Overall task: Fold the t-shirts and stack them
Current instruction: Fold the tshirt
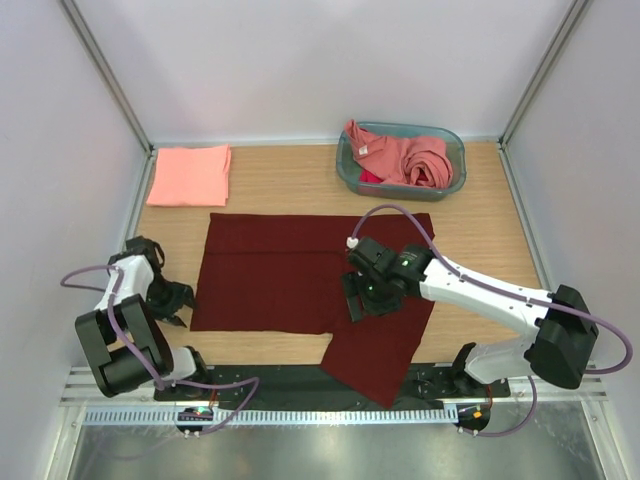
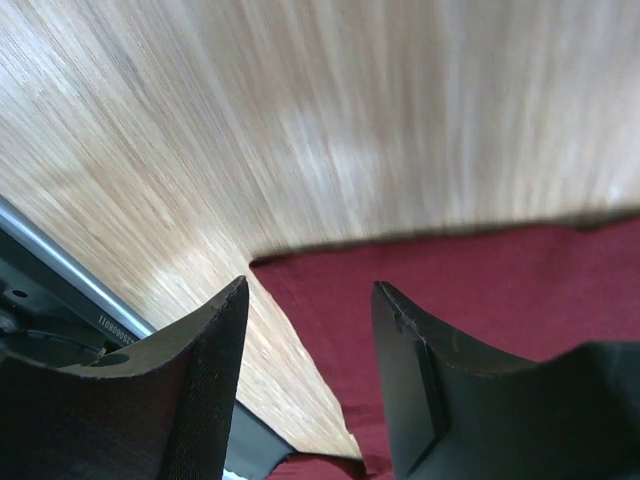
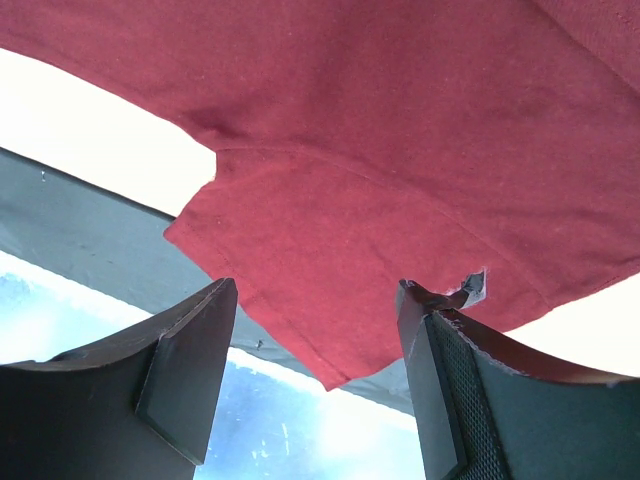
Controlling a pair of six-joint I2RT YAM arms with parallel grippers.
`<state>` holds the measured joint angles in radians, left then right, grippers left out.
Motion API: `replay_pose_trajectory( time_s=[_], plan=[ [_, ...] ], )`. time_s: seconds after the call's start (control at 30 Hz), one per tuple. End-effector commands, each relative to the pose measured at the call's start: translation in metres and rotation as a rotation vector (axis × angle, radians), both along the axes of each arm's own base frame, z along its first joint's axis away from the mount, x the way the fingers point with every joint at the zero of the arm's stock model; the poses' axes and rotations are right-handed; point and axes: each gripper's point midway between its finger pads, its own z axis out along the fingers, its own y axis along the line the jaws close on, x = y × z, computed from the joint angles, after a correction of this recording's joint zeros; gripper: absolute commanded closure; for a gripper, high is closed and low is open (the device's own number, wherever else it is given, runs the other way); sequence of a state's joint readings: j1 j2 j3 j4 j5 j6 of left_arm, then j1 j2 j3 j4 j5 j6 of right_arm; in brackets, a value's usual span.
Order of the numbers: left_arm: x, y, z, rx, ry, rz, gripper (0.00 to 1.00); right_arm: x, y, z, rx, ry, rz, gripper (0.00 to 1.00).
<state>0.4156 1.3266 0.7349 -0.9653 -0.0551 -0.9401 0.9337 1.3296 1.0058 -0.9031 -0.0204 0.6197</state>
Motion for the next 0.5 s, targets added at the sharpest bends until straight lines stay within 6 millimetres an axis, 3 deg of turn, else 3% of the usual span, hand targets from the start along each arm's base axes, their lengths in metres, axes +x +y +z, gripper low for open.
replay_pose_trajectory(
  time_s=[0.0,0.17,0.3,0.47],
  plan=[
    [-0.003,0.005,-0.013,0.026,0.032,0.071,0.47,0.004,0.012,0.006,0.051,-0.009,0.010,0.28],
    [-0.013,-0.001,-0.025,0.008,0.060,0.086,0.54,0.010,0.008,0.007,0.026,-0.022,0.024,0.28],
    [-0.020,0.000,-0.033,0.018,0.085,0.083,0.65,0.007,0.007,0.004,0.032,0.012,0.021,0.29],
    [-0.022,0.003,-0.041,0.030,0.109,0.085,0.67,0.002,-0.003,0.006,0.024,0.014,0.020,0.29]
  ],
)
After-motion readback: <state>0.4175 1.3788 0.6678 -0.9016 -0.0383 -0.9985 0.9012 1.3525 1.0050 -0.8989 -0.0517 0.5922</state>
